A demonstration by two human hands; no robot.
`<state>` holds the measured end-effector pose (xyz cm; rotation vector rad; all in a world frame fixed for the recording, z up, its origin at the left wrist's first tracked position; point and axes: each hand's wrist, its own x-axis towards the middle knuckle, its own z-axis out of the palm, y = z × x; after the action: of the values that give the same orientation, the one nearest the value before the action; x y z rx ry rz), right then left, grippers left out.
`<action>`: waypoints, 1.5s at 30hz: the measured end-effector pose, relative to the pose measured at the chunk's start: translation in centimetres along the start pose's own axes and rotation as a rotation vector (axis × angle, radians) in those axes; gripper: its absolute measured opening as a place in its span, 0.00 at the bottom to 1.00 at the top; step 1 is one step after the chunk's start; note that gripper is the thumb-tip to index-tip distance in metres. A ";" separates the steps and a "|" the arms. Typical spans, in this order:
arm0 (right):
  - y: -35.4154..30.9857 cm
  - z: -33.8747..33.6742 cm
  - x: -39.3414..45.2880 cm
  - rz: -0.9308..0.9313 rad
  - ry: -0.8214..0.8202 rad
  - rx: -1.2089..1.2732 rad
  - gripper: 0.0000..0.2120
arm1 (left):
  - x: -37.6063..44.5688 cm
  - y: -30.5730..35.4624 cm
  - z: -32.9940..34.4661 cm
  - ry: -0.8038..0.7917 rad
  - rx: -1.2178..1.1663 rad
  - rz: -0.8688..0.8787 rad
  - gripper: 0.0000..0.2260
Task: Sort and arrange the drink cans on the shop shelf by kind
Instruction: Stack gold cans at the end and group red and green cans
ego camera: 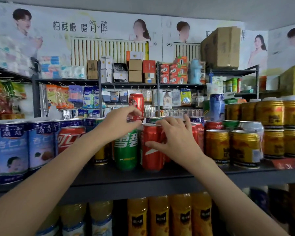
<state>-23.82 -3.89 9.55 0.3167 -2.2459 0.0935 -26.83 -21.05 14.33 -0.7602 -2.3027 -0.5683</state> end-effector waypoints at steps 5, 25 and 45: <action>8.5 -4.5 0.8 0.035 -0.040 0.168 0.24 | 2.2 4.0 2.0 0.015 -0.074 -0.032 0.12; 15.7 -4.3 10.1 0.203 0.010 0.662 0.14 | 4.4 9.4 5.8 -0.081 0.052 -0.134 0.13; -13.1 -0.2 12.6 -0.197 -0.562 0.902 0.18 | -11.5 -5.1 -11.6 0.243 -0.364 -0.421 0.30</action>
<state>-27.95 -18.96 18.83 1.1536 -2.5675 1.0342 -17.80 -35.59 13.61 -0.3317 -2.1598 -1.2247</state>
